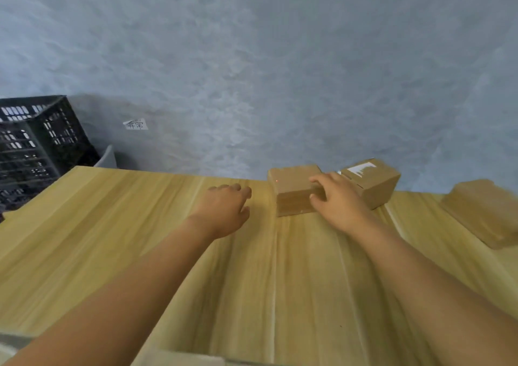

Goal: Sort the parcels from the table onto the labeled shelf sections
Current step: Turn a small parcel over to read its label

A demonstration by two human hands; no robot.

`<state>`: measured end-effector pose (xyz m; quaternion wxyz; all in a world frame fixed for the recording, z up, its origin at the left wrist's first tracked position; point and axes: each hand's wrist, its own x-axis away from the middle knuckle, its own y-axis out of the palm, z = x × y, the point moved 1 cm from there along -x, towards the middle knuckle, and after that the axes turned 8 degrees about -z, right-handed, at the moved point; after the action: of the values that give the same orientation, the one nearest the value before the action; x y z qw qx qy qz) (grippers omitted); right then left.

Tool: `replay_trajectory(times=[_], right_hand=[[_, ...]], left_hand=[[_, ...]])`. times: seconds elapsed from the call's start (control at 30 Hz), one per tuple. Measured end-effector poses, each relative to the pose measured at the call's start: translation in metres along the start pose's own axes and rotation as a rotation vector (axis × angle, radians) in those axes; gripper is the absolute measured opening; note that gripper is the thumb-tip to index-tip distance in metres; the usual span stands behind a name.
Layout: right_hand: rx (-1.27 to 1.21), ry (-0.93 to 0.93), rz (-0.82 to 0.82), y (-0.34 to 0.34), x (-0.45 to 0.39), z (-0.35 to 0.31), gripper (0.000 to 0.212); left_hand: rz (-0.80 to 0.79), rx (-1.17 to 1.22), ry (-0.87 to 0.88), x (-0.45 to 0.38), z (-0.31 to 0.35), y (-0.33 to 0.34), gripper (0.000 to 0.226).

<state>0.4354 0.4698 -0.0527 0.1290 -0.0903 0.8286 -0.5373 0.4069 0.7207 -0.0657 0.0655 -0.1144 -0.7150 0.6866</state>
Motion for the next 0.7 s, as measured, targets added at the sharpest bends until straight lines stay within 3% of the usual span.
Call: replay_trajectory(times=[0.1,0.27,0.37,0.53,0.7], right_hand=[[0.035,0.016,-0.01,0.003,-0.023,-0.006,0.046],[0.175,-0.017,-0.322,0.005,-0.056,-0.015,0.095],[0.293,0.012,-0.408,0.008,-0.076,-0.014,0.11],[0.362,0.027,-0.408,0.018,-0.09,-0.004,0.11],[0.225,0.036,-0.443,0.013,-0.096,-0.01,0.093]], left_hand=[[0.002,0.02,0.023,-0.021,-0.022,0.005,0.037],[-0.014,0.039,0.062,-0.035,-0.039,0.015,0.038],[-0.006,0.049,0.063,-0.036,-0.048,0.018,0.037],[-0.007,0.086,0.01,-0.032,-0.072,0.017,0.037],[-0.015,0.085,-0.047,-0.032,-0.086,0.016,0.036]])
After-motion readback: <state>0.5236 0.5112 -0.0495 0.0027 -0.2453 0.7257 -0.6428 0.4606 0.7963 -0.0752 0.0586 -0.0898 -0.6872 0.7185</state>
